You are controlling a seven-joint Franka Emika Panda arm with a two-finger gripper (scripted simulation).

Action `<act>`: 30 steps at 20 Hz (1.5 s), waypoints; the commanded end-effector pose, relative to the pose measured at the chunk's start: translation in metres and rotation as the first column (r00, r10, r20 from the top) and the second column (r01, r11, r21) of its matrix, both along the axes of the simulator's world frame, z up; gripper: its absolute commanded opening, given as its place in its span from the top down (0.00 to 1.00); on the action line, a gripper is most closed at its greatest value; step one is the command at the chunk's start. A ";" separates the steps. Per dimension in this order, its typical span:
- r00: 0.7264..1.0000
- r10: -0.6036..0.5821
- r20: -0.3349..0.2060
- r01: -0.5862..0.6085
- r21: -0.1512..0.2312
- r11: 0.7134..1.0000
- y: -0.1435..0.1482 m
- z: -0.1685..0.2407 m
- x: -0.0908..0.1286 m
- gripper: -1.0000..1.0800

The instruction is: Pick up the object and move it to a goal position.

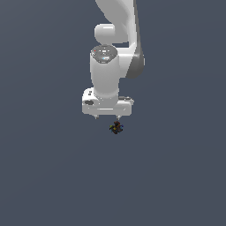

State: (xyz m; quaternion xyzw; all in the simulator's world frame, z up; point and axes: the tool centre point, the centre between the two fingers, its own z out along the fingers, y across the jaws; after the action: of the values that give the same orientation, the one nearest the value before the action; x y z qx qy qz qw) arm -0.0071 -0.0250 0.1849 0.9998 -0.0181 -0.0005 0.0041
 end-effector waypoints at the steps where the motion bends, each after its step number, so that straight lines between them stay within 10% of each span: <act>1: 1.000 0.000 0.000 0.000 0.000 1.000 0.000 0.000 0.000 0.04; 12: 0.999 -0.040 -0.021 0.040 -0.012 0.999 -0.038 -0.007 -0.007 0.04; 30: 0.981 0.195 -0.020 -0.195 -0.010 0.981 -0.014 -0.036 -0.015 0.04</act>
State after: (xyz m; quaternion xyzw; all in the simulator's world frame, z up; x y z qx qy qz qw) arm -0.0208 -0.0429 0.1534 0.9981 0.0605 -0.0097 0.0101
